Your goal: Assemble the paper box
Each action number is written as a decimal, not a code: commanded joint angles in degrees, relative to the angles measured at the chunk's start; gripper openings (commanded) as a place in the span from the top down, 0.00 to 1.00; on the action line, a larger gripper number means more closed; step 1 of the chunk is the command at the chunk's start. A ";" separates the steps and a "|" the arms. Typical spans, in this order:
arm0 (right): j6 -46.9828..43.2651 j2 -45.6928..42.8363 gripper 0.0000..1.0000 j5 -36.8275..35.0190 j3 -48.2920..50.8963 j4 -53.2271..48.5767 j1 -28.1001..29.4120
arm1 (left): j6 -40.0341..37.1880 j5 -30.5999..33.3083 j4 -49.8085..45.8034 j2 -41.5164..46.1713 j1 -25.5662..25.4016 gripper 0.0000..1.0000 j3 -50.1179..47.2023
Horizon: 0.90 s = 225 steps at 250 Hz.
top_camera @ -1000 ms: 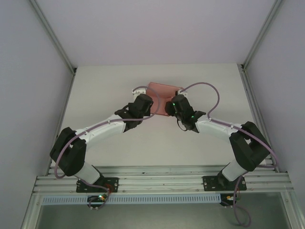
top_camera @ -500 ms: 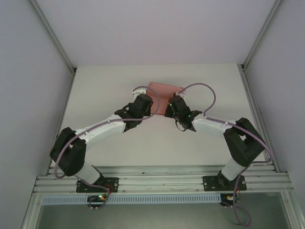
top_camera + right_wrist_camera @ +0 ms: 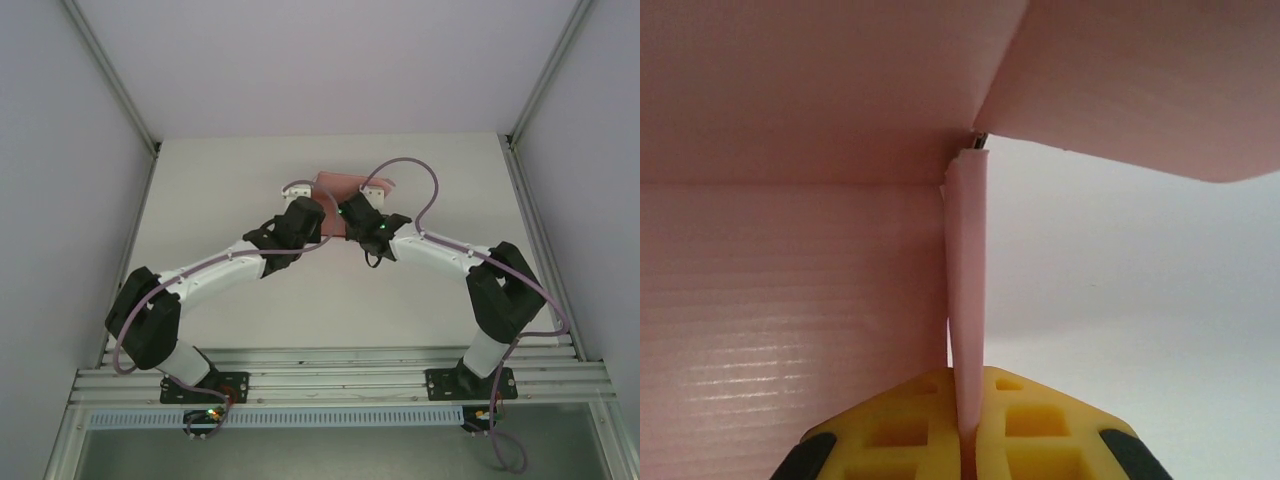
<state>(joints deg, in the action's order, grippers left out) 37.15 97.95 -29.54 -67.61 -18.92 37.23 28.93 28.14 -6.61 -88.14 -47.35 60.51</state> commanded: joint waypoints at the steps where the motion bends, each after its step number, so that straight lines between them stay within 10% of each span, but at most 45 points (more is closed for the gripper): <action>1: -0.74 3.48 1.00 -19.59 1.09 -16.32 -3.21 | -0.71 7.65 -4.41 3.85 1.82 1.00 1.76; 55: -3.00 3.84 0.97 -22.22 1.66 -12.88 -3.24 | 0.32 6.83 -4.67 4.60 1.85 1.00 1.55; 116: -3.77 -5.45 0.93 13.81 20.22 32.56 -8.05 | 1.34 2.21 -3.39 3.77 2.07 1.00 1.69; 225: -3.02 -9.99 0.53 22.60 17.50 31.21 -8.35 | 2.80 0.93 -4.42 2.10 2.03 1.00 1.25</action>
<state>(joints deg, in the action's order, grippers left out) 33.30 91.92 -8.36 -50.11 12.03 29.52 30.92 27.44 -8.29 -87.35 -45.65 60.53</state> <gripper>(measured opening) 0.427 0.051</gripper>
